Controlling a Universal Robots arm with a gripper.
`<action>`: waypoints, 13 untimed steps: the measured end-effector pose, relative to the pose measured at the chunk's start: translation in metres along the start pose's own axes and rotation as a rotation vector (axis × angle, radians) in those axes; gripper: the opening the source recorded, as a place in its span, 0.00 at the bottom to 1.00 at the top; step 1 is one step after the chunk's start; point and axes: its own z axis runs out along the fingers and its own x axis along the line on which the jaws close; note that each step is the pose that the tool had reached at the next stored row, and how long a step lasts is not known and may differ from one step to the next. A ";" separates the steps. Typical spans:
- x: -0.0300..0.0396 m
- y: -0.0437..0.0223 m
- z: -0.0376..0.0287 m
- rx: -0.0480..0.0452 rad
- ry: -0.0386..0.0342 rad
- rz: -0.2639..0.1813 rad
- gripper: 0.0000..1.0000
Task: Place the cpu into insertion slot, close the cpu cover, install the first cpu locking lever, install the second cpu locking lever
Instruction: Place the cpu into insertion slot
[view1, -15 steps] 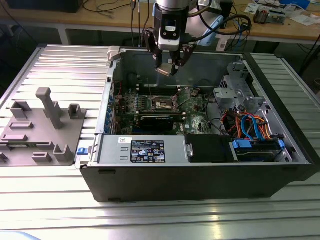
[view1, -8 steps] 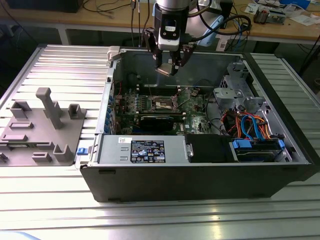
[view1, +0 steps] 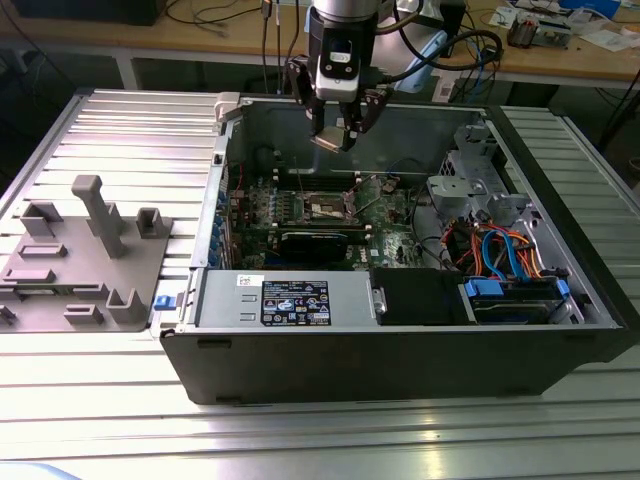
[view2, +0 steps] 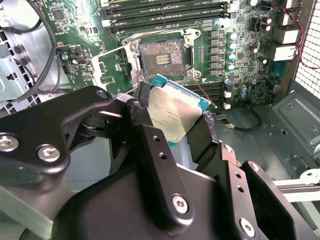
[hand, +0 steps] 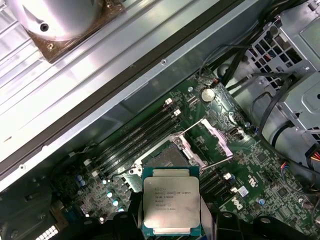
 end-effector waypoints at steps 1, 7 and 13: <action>0.0000 0.0000 0.0000 0.0000 0.0000 0.001 0.54; 0.0000 0.0000 0.0000 -0.0001 -0.0003 0.005 0.54; 0.0000 0.0000 0.0000 -0.0001 -0.0005 0.008 0.54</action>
